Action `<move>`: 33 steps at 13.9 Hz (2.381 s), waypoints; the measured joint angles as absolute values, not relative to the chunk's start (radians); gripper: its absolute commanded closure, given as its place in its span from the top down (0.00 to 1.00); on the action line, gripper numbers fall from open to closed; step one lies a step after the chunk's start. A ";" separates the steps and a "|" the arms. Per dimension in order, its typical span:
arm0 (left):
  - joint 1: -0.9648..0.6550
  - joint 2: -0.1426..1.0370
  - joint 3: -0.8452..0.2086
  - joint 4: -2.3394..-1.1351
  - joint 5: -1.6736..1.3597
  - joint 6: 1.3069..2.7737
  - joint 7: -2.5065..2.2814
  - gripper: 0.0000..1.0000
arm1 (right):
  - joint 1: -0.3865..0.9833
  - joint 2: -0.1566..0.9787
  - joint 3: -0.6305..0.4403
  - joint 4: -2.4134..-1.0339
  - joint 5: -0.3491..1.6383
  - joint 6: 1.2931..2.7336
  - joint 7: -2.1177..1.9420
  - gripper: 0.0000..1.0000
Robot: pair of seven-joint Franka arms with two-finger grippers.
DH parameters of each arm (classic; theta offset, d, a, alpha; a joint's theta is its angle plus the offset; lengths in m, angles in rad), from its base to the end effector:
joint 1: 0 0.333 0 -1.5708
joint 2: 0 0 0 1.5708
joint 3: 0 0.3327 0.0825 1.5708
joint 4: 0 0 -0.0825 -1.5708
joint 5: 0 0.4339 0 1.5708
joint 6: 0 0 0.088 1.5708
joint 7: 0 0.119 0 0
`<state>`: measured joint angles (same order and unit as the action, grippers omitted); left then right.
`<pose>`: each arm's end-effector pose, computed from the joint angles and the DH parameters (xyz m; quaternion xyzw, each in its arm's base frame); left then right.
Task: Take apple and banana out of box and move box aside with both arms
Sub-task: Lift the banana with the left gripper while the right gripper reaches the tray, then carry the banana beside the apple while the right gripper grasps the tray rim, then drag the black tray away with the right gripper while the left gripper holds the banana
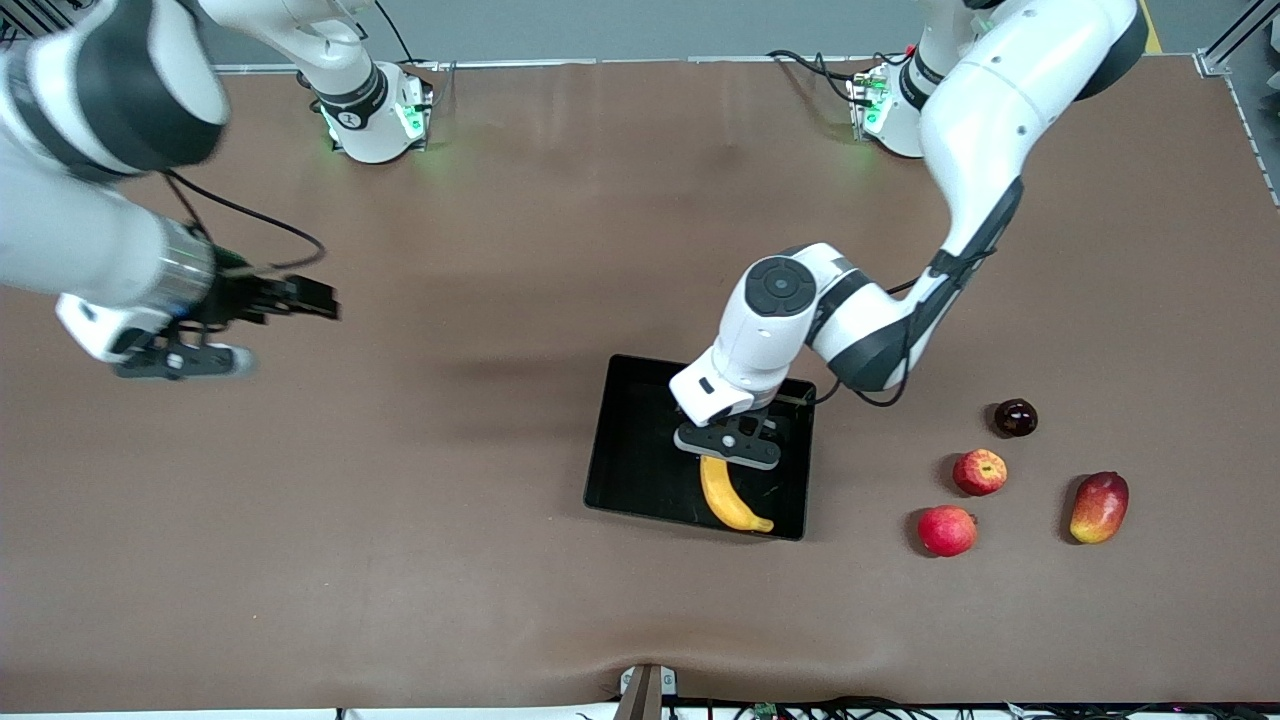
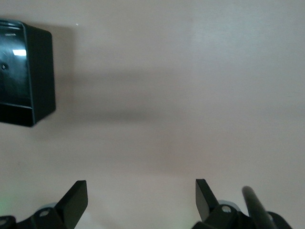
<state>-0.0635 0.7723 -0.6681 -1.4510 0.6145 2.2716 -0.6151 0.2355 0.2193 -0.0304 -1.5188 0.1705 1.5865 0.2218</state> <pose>0.6663 -0.4302 0.2952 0.9835 -0.1347 0.1134 0.0407 0.6454 0.1564 0.5196 -0.9937 0.0160 0.0910 0.0637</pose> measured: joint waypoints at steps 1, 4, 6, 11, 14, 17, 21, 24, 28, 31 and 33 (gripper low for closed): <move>-0.015 0.766 -0.707 -1.451 0.614 2.234 -0.568 0.00 | 0.271 0.239 -0.030 -1.519 0.171 1.621 0.261 1.00; 0.177 0.761 -0.826 -1.462 0.614 2.156 -0.411 0.00 | 0.361 0.314 -0.029 -1.523 0.171 1.736 0.329 1.00; 0.283 0.761 -0.856 -1.475 0.614 2.118 -0.279 0.00 | 0.413 0.382 -0.029 -1.528 0.175 1.844 0.342 1.00; 0.448 0.762 -0.867 -1.489 0.614 2.065 0.061 0.00 | 0.531 0.541 -0.029 -1.528 0.217 2.104 0.452 1.00; 0.538 0.762 -0.868 -1.491 0.614 2.062 0.271 0.00 | 0.600 0.612 -0.029 -1.527 0.217 2.194 0.574 1.00; 0.614 0.765 -0.865 -1.493 0.614 2.059 0.466 0.00 | 0.647 0.679 -0.030 -1.493 0.218 2.235 0.654 0.94; 0.651 0.780 -0.804 -1.493 0.614 2.059 0.659 0.00 | 0.680 0.747 -0.031 -1.411 0.210 2.240 0.673 0.00; 0.650 0.811 -0.772 -1.487 0.614 2.076 0.762 0.00 | 0.686 0.760 -0.033 -1.402 0.152 2.240 0.672 0.00; 0.649 0.820 -0.726 -1.485 0.614 2.097 0.842 0.00 | 0.681 0.765 -0.047 -1.396 0.144 2.234 0.656 0.00; 0.648 0.835 -0.722 -1.486 0.614 2.117 0.843 0.00 | 0.652 0.764 -0.048 -1.382 0.160 2.203 0.651 0.00; 0.648 0.858 -0.707 -1.487 0.614 2.135 0.835 0.00 | 0.628 0.760 -0.049 -1.362 0.175 2.143 0.649 0.00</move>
